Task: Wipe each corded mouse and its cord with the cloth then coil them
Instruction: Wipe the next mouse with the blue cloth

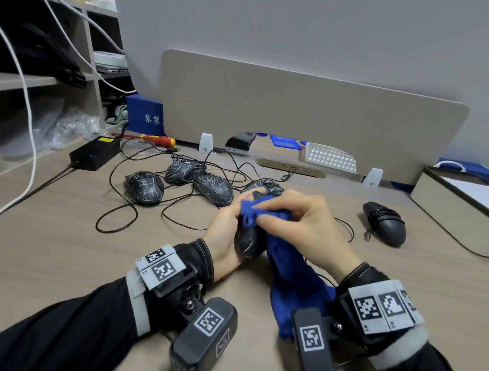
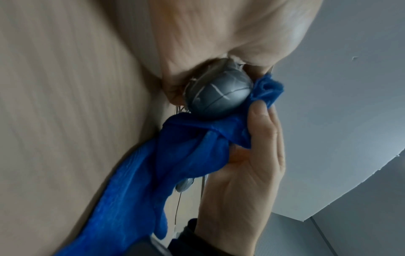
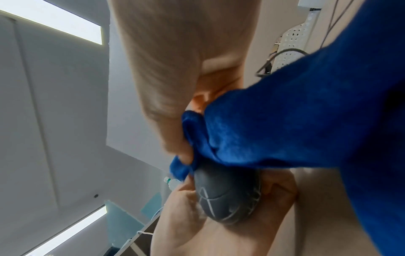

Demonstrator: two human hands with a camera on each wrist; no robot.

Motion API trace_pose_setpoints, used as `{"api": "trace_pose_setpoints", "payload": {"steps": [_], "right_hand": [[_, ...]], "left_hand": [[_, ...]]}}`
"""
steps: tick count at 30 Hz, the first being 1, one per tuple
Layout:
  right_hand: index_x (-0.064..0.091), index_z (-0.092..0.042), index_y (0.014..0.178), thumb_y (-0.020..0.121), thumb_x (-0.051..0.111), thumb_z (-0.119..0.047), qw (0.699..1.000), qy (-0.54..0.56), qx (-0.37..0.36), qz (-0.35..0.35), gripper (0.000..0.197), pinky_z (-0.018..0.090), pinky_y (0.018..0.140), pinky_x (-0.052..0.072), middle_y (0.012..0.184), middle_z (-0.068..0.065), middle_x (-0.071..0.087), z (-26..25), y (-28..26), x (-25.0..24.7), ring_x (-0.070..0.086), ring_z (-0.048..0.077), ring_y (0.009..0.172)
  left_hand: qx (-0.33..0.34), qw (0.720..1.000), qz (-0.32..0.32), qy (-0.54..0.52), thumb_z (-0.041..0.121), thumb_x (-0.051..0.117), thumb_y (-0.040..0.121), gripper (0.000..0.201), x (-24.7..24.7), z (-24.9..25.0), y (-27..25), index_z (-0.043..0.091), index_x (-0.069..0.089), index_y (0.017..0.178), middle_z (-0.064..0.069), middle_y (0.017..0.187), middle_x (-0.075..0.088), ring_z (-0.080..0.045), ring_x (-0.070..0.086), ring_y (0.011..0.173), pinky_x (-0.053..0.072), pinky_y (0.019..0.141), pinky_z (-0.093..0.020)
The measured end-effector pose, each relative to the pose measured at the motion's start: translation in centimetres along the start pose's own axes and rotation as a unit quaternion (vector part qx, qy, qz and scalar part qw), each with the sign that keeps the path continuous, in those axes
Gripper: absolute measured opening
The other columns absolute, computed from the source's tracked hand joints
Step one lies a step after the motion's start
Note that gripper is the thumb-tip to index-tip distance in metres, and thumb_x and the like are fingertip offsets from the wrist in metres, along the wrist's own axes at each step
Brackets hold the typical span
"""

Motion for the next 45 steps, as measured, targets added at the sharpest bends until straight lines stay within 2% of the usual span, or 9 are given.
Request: {"api": "trace_pose_setpoints", "payload": {"steps": [3, 9, 14, 17, 20, 23, 32, 38, 45], "right_hand": [[0.081, -0.017, 0.088, 0.076, 0.081, -0.003, 0.994, -0.024, -0.019, -0.103, 0.018, 0.017, 0.068, 0.042, 0.069, -0.020, 0.060, -0.8, -0.4, 1.7, 0.055, 0.001, 0.069], [0.078, -0.037, 0.085, 0.077, 0.077, -0.009, 0.999, -0.002, -0.009, 0.035, 0.030, 0.030, 0.074, 0.050, 0.081, -0.001, 0.068, -0.3, 0.2, -0.4, 0.065, 0.014, 0.078], [0.082, -0.014, 0.087, 0.075, 0.082, 0.000, 0.984, -0.026, 0.016, -0.173, 0.018, 0.016, 0.063, 0.038, 0.063, -0.018, 0.054, -0.4, -0.9, 2.4, 0.049, 0.001, 0.063], [0.080, -0.013, 0.085, 0.078, 0.077, 0.007, 0.996, 0.014, 0.030, -0.087, 0.022, 0.014, 0.066, 0.042, 0.067, -0.019, 0.065, -0.3, -0.3, 1.4, 0.057, -0.002, 0.065], [0.078, -0.028, 0.083, 0.079, 0.076, 0.006, 0.999, 0.033, 0.008, 0.002, 0.034, 0.022, 0.075, 0.048, 0.077, -0.017, 0.070, -0.2, 0.0, 0.3, 0.064, 0.003, 0.076], [0.081, -0.018, 0.085, 0.077, 0.079, 0.003, 0.993, -0.007, 0.013, -0.119, 0.022, 0.018, 0.068, 0.043, 0.070, -0.015, 0.062, -0.4, -0.4, 1.7, 0.056, 0.002, 0.068], [0.080, -0.025, 0.087, 0.077, 0.082, -0.006, 0.998, -0.002, 0.017, -0.066, 0.022, 0.022, 0.069, 0.046, 0.074, -0.012, 0.064, -0.4, -0.2, 1.7, 0.059, 0.005, 0.071], [0.078, -0.005, 0.085, 0.079, 0.076, 0.009, 0.990, 0.023, 0.082, -0.109, 0.015, 0.007, 0.050, 0.038, 0.075, 0.003, 0.067, -0.1, -0.5, 1.1, 0.054, -0.001, 0.053], [0.081, -0.012, 0.085, 0.077, 0.079, 0.003, 0.988, 0.018, 0.083, -0.126, 0.017, 0.015, 0.064, 0.043, 0.069, -0.012, 0.067, -0.1, -0.7, 2.0, 0.058, 0.002, 0.066]], "left_hand": [[-0.005, 1.000, 0.013, -0.010, 0.038, 0.052, 0.098, 0.044, -0.9, 0.3, 0.2, 0.006, 0.059, 0.127, -0.013, 0.087, 0.070, -0.025, 0.071, 0.071, 0.058, 0.062, -0.030], [0.038, 0.998, 0.043, 0.017, 0.041, 0.052, 0.097, 0.052, -1.1, 0.8, 0.4, 0.014, 0.051, 0.142, -0.019, 0.125, 0.064, -0.029, 0.067, 0.095, 0.059, 0.078, -0.036], [0.015, 0.996, 0.084, -0.005, 0.046, 0.056, 0.096, 0.057, -2.2, 1.1, 0.4, 0.013, 0.050, 0.142, -0.018, 0.120, 0.064, -0.032, 0.069, 0.091, 0.060, 0.068, -0.040], [-0.004, 0.997, 0.076, -0.013, 0.048, 0.054, 0.095, 0.060, -1.7, 1.1, -0.1, 0.014, 0.048, 0.144, -0.023, 0.125, 0.064, -0.034, 0.070, 0.088, 0.060, 0.064, -0.042], [-0.015, 0.998, 0.052, -0.005, 0.050, 0.043, 0.100, 0.052, -1.0, 0.7, -0.4, 0.009, 0.062, 0.127, -0.019, 0.096, 0.073, -0.029, 0.072, 0.074, 0.060, 0.068, -0.037], [-0.042, 0.998, 0.051, -0.007, 0.052, 0.046, 0.098, 0.056, -0.7, 0.4, -0.9, 0.001, 0.068, 0.095, -0.018, 0.078, 0.072, -0.028, 0.071, 0.064, 0.059, 0.059, -0.032], [-0.056, 0.995, 0.080, -0.008, 0.058, 0.044, 0.097, 0.066, -1.0, 0.9, -1.6, -0.003, 0.068, 0.093, -0.019, 0.080, 0.073, -0.029, 0.073, 0.065, 0.060, 0.060, -0.034], [-0.055, 0.995, 0.080, -0.033, 0.054, 0.042, 0.100, 0.064, -0.5, 1.1, -1.9, -0.006, 0.063, 0.099, -0.023, 0.082, 0.073, -0.033, 0.073, 0.066, 0.051, 0.071, -0.044], [-0.067, 0.992, 0.106, -0.029, 0.055, 0.052, 0.095, 0.063, -0.9, 0.9, -2.0, -0.006, 0.064, 0.102, -0.021, 0.085, 0.072, -0.033, 0.072, 0.070, 0.054, 0.074, -0.044]]}}
Point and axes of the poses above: each hand's wrist, its own y-axis towards the middle knuckle, its own x-axis out of the palm, z = x × y, the point moved 7 cm from there along y, towards the middle knuckle
